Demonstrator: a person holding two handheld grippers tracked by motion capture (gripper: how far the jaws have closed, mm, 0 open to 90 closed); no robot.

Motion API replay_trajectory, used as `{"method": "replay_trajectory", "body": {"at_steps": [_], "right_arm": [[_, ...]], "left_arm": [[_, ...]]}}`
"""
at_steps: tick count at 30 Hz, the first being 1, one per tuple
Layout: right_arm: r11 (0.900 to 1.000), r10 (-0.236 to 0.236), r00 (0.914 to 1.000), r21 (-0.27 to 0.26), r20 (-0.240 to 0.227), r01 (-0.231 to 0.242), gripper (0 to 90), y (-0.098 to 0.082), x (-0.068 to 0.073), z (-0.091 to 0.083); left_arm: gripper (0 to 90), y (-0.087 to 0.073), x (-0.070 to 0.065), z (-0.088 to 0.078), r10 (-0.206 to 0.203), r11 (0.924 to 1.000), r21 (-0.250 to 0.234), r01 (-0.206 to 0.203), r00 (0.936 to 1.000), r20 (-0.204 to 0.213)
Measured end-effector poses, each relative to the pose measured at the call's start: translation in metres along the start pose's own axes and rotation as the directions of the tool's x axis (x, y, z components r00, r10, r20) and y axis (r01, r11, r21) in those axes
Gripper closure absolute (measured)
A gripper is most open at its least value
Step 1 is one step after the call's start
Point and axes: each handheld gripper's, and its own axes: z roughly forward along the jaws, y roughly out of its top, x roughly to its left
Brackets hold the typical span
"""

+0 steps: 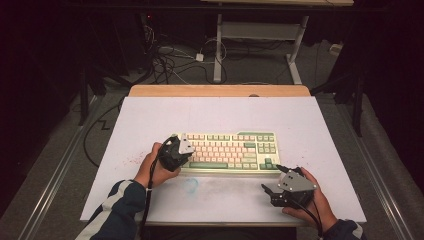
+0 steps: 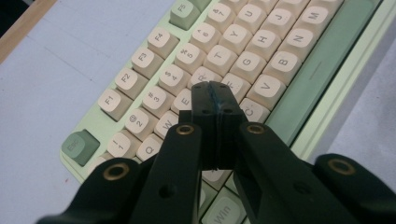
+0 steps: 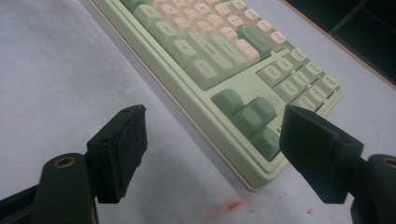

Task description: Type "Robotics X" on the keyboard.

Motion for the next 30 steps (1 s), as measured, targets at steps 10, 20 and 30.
{"method": "replay_trajectory", "body": {"at_steps": [10,20,30], "right_arm": [[1.0,-0.001,1.0,0.003,-0.002,0.001,24.1,0.0,0.0,0.0],[1.0,-0.008,0.9999,0.005,-0.006,0.008,24.0,0.0,0.001,0.001],[1.0,-0.005,1.0,0.004,-0.005,0.005,24.1,0.0,0.0,0.001]], "left_arm": [[87.4,-0.001,0.01,0.005,-0.026,0.9997,0.001,0.026,0.9995,-0.016],[87.4,-0.004,0.012,0.009,-0.032,0.9993,0.018,0.033,0.9991,-0.026],[87.4,-0.005,0.011,0.009,-0.03,0.9994,0.018,0.031,0.9992,-0.026]]}}
